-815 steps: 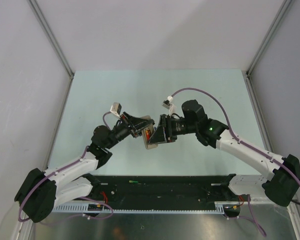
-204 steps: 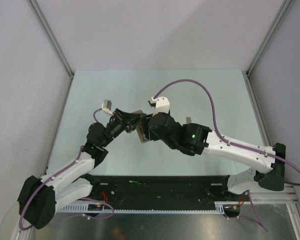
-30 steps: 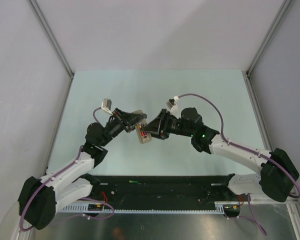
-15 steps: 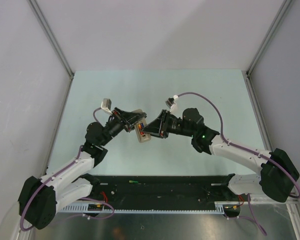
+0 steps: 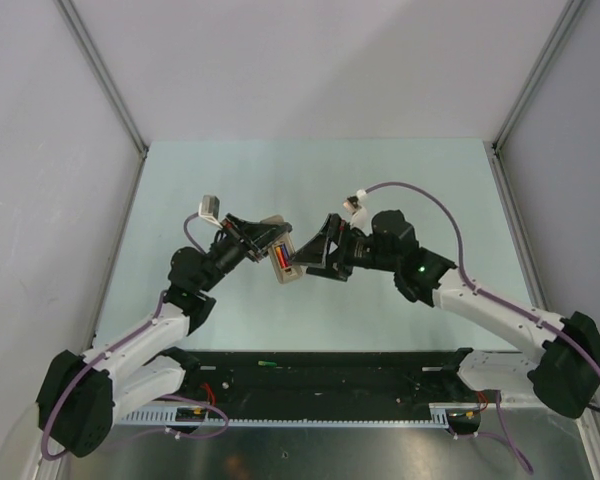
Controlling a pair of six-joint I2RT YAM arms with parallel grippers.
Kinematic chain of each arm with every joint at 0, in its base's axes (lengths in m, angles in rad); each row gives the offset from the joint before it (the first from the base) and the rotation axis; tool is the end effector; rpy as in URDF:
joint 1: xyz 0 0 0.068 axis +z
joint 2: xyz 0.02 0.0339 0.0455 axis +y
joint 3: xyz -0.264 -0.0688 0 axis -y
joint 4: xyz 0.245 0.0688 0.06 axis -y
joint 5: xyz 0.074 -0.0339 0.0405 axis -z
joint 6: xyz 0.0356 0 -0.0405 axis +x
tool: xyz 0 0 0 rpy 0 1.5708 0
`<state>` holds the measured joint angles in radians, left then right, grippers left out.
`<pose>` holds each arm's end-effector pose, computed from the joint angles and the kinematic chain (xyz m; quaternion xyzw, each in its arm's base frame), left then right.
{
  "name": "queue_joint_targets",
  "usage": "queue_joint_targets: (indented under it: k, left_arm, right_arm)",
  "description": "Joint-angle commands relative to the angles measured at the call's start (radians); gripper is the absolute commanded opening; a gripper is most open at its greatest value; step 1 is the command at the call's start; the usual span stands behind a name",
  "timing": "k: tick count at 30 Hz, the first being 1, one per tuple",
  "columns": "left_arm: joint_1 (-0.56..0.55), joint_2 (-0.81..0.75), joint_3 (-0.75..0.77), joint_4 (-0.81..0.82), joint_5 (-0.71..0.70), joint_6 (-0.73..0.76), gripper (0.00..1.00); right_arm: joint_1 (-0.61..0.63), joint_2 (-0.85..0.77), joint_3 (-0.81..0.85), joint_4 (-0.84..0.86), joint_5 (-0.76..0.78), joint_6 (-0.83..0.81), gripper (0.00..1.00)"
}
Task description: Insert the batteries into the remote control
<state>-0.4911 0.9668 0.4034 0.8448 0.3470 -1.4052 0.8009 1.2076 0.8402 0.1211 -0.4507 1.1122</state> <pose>0.1817 -0.1109 0.2805 -0.1374 0.5921 -0.7000 0.3749 0.1832 0.2113 0.3024 -0.0166 0.7807 0.5913 0.2014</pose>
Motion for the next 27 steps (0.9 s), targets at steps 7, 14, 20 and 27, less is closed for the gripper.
queue_joint_targets:
  k: [7, 14, 20, 27]
  left_arm:
    - [0.005, 0.041, -0.047, 0.089, 0.001, 0.063, 0.0]
    - [0.005, -0.059, -0.106, 0.03, 0.009, 0.109, 0.0]
    - [0.005, -0.143, -0.156, -0.036, 0.014, 0.141, 0.0]
    - [-0.001, -0.16, -0.169, -0.053, 0.01, 0.158, 0.0]
  right_arm:
    - [-0.152, -0.236, 0.138, -0.395, 0.243, -0.293, 1.0]
    - [-0.19, -0.058, 0.137, -0.638, 0.639, -0.503, 0.83]
    - [-0.218, 0.146, 0.151, -0.589, 0.742, -0.594, 0.71]
    - [-0.273, 0.326, 0.192, -0.528, 0.799, -0.661, 0.66]
